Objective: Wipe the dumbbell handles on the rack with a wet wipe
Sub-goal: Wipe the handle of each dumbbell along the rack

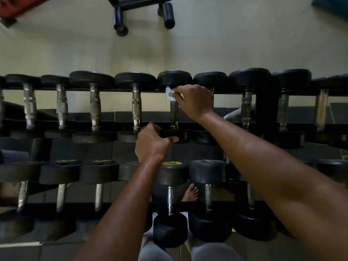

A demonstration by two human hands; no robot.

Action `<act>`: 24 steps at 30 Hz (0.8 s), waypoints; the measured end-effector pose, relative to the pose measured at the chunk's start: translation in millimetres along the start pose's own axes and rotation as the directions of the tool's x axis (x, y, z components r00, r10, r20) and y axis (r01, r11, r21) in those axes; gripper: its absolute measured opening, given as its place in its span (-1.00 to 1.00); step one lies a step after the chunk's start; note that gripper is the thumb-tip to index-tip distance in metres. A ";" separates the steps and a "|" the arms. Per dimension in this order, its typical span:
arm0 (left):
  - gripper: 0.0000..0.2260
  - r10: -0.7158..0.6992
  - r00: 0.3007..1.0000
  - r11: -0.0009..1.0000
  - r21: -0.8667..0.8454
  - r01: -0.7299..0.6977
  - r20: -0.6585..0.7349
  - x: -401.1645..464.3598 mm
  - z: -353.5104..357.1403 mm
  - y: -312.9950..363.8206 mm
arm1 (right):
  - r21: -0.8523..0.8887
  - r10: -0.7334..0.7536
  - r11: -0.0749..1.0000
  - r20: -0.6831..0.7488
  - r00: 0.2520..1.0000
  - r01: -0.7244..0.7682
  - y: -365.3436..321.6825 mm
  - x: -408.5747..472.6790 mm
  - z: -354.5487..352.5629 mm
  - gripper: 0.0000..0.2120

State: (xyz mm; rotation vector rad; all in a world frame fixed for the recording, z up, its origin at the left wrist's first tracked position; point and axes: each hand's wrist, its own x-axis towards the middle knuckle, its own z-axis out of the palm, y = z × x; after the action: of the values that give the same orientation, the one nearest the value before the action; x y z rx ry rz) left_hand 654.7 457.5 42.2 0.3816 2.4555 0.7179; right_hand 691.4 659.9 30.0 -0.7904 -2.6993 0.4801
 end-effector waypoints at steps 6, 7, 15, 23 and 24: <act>-0.39 0.011 1.000 1.000 -0.011 -0.011 -0.009 -2.7 0.8 -1.8 | -0.011 -0.038 0.999 0.003 0.999 0.038 -3.6 -1.2 0.7 -0.71; -0.39 0.013 1.000 1.000 -0.011 -0.013 -0.011 -3.5 1.0 -1.5 | -0.027 -0.051 0.998 0.020 0.998 0.052 -7.3 0.9 1.2 -0.71; -0.41 0.012 1.000 1.000 -0.008 -0.012 -0.024 -7.5 -3.5 3.6 | -0.251 0.065 0.967 0.117 0.991 -0.034 -40.3 17.5 15.6 -0.71; -0.40 0.016 1.000 0.999 -0.030 -0.016 -0.001 -2.8 -1.2 -0.8 | 0.202 0.333 0.928 -0.074 0.940 -0.313 -13.5 -21.2 20.2 -0.80; -0.40 0.015 1.000 0.999 -0.028 -0.015 -0.002 -2.5 -1.3 -0.6 | 0.281 0.428 0.872 -0.043 0.903 -0.400 -12.8 -22.4 22.7 -0.79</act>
State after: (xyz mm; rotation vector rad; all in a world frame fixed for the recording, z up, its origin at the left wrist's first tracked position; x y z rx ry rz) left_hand 656.0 455.4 43.9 0.3895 2.4438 0.7583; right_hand 695.5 631.9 10.4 -1.2797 -2.2954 0.8517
